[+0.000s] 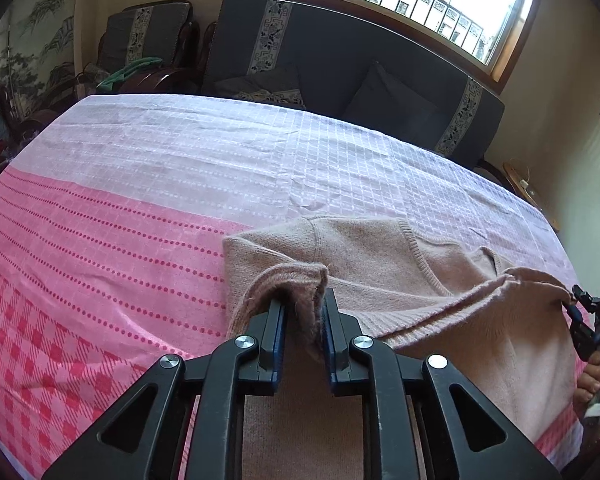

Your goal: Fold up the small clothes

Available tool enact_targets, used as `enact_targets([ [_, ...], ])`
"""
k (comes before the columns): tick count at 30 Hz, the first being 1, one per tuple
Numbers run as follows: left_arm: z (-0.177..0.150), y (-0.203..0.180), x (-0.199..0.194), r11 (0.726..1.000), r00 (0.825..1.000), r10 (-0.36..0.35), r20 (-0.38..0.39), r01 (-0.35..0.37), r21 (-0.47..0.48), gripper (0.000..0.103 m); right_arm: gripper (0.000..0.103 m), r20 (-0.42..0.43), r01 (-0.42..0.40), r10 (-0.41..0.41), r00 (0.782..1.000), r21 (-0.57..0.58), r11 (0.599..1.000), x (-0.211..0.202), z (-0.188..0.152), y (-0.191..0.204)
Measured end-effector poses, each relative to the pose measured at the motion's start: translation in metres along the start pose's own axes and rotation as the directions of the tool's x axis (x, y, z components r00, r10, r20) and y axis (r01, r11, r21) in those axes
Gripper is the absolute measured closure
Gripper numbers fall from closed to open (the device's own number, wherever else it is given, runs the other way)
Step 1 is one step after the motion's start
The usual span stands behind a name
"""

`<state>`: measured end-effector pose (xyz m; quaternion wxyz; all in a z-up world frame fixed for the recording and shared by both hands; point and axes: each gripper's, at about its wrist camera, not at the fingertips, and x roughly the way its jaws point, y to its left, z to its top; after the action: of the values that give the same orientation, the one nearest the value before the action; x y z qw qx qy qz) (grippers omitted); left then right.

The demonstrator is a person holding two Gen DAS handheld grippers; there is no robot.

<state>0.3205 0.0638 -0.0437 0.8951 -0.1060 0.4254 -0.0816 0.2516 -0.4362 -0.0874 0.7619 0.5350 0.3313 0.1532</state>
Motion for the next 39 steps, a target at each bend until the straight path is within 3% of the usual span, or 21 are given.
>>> enact_targets([
  [2,0.002,0.002,-0.006,0.999,0.999,-0.03,0.019,0.03,-0.01,0.082,0.076,0.032,-0.029,0.029,0.999,0.009,1.0,-0.01,0.003,-0.001],
  [4,0.005,0.003,-0.012,0.999,0.998,-0.05,0.038,0.05,-0.008,0.073,0.075,0.044,-0.039,0.039,0.998,-0.001,0.999,-0.018,0.003,0.002],
  [9,0.01,0.022,-0.042,0.998,0.986,-0.025,0.167,0.034,-0.049,0.041,0.075,0.032,-0.026,0.03,0.999,-0.121,0.992,-0.031,-0.014,0.023],
  [13,0.014,0.047,-0.052,0.996,0.985,-0.019,0.17,0.034,-0.083,0.041,0.075,-0.005,0.014,-0.016,1.0,-0.226,0.974,-0.03,-0.037,0.037],
  [18,0.008,0.054,-0.046,1.0,0.995,-0.028,0.098,0.028,-0.004,0.041,0.075,0.044,0.169,-0.165,0.985,-0.385,0.908,-0.031,-0.055,0.053],
  [23,0.006,0.036,-0.026,0.995,0.996,-0.079,0.049,0.075,0.069,0.041,0.075,0.063,0.253,-0.248,0.967,-0.378,0.891,-0.024,-0.031,0.051],
  [28,0.009,0.025,0.006,0.989,0.992,-0.118,-0.038,0.121,0.087,0.041,0.074,0.026,0.319,-0.337,0.941,-0.397,0.861,-0.003,-0.009,0.047],
  [31,0.01,0.021,0.015,0.986,0.991,-0.127,-0.041,0.13,0.105,0.041,0.074,-0.01,0.334,-0.367,0.93,-0.396,0.855,0.011,-0.002,0.041],
  [32,0.01,0.019,0.016,0.985,0.991,-0.129,-0.043,0.133,0.114,0.043,0.074,-0.03,0.33,-0.371,0.928,-0.393,0.858,0.017,0.0,0.038],
  [34,0.011,0.016,0.022,0.985,0.993,-0.106,-0.056,0.112,0.134,0.067,0.074,-0.062,0.323,-0.373,0.926,-0.383,0.866,0.026,0.001,0.034],
  [35,0.012,0.015,0.026,0.986,0.994,-0.08,-0.073,0.09,0.141,0.084,0.074,-0.074,0.321,-0.374,0.925,-0.376,0.869,0.03,0.001,0.032],
  [37,0.012,0.015,0.03,0.986,0.995,-0.067,-0.077,0.078,0.148,0.091,0.078,-0.073,0.315,-0.368,0.927,-0.378,0.87,0.033,-0.002,0.031],
  [38,0.013,0.015,0.03,0.986,0.996,-0.051,-0.068,0.061,0.155,0.096,0.091,-0.069,0.312,-0.365,0.928,-0.391,0.866,0.033,-0.004,0.033],
  [39,0.013,0.016,0.031,0.987,0.997,-0.047,-0.063,0.056,0.15,0.096,0.095,-0.068,0.316,-0.372,0.926,-0.403,0.859,0.034,-0.006,0.034],
])
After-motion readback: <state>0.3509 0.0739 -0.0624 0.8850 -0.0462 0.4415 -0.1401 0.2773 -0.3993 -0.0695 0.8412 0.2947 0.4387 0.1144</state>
